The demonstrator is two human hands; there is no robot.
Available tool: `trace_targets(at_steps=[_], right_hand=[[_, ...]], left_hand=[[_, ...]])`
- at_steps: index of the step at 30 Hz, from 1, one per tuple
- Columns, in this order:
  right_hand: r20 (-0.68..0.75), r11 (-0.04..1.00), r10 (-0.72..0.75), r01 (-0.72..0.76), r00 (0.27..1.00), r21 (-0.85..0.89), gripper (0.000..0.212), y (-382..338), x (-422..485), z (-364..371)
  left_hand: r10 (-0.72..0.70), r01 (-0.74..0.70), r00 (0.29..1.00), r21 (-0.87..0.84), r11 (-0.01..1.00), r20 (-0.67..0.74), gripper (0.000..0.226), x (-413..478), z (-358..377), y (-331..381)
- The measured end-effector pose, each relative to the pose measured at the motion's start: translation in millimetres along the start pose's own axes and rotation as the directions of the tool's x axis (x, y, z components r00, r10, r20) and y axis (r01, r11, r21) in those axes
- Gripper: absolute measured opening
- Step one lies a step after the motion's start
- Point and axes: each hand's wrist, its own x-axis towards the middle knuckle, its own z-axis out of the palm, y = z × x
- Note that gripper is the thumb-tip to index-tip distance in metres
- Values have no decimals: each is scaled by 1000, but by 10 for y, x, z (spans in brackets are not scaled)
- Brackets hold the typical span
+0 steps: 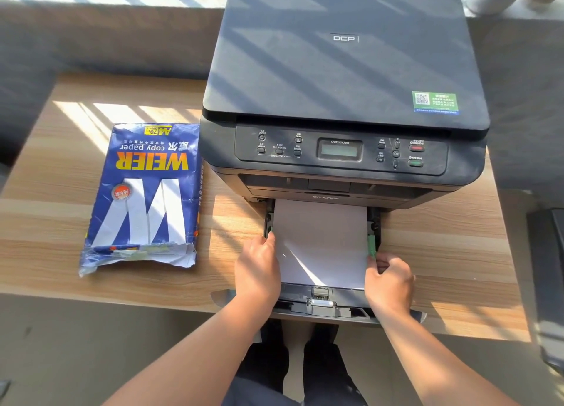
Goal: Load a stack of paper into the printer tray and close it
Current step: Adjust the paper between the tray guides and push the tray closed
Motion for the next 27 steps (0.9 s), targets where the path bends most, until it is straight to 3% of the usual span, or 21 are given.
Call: trace_targets(at_steps=[3,6,9,11,13,15,16,19,23,27], right_hand=[[-5,1000,-18,18,1000,-9,17,3,-9,4],[67,998,-34,37,997,-43,18,-15,11,-72],[113,954,-280,290,953,-81,17,-29,-164,-297],[99,826,-547,555,831,-96,14,-37,-485,-509],[151,633,-751,766,643,-110,19,59,-779,-611],[194,493,-843,865,502,-93,25,196,-903,-588],[202,455,-862,885,465,-98,24,249,-918,-562],[191,437,-868,888,458,-141,21,269,-920,-502],[221,467,-838,865,499,-184,12,232,-899,-468],[343,534,-745,820,572,-207,30,57,-719,-436]], left_hand=[[11,-11,1000,-26,1000,3,59,-3,-8,6],[15,-8,999,-162,987,43,49,-43,-122,3],[247,-253,967,-171,952,-54,45,-335,-344,-63],[406,-429,901,-170,887,-155,33,-626,-490,-165],[518,-538,842,-168,826,-150,21,-879,-504,-300],[601,-605,796,-116,788,-72,15,-1029,-395,-410],[629,-630,776,-84,772,-38,14,-1056,-317,-449],[651,-650,759,-30,759,3,11,-1056,-137,-476],[628,-629,777,-16,777,-42,24,-998,-94,-450],[597,-599,799,-15,800,-71,31,-696,-121,-374]])
